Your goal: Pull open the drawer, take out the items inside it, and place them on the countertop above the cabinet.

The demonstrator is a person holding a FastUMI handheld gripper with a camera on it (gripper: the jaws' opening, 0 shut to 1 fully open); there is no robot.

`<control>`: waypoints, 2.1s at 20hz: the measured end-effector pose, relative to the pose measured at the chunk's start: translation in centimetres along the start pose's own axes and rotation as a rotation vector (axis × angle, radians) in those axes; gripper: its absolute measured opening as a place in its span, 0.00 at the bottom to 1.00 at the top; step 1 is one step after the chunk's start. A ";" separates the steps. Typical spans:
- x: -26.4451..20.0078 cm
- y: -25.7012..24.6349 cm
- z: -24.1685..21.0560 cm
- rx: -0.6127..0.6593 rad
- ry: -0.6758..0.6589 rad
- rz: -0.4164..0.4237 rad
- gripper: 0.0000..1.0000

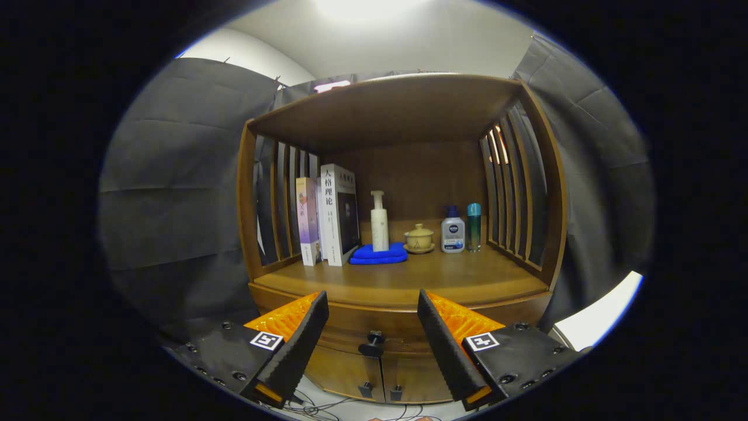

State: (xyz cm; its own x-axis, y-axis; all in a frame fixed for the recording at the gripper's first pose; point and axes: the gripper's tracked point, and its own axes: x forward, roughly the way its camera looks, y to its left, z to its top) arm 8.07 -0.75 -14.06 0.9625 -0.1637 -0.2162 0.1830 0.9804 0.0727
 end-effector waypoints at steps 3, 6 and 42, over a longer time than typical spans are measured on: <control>1.6 0.3 -2.8 -0.016 0.039 -0.007 0.98; 2.3 0.9 -5.0 -0.011 0.079 -0.018 0.98; 5.7 1.4 -12.8 -0.058 0.216 -0.116 0.30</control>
State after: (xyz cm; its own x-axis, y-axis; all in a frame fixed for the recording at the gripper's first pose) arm 11.23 1.09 -27.63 0.8693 -0.2546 -0.4236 0.2721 0.9621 -0.0197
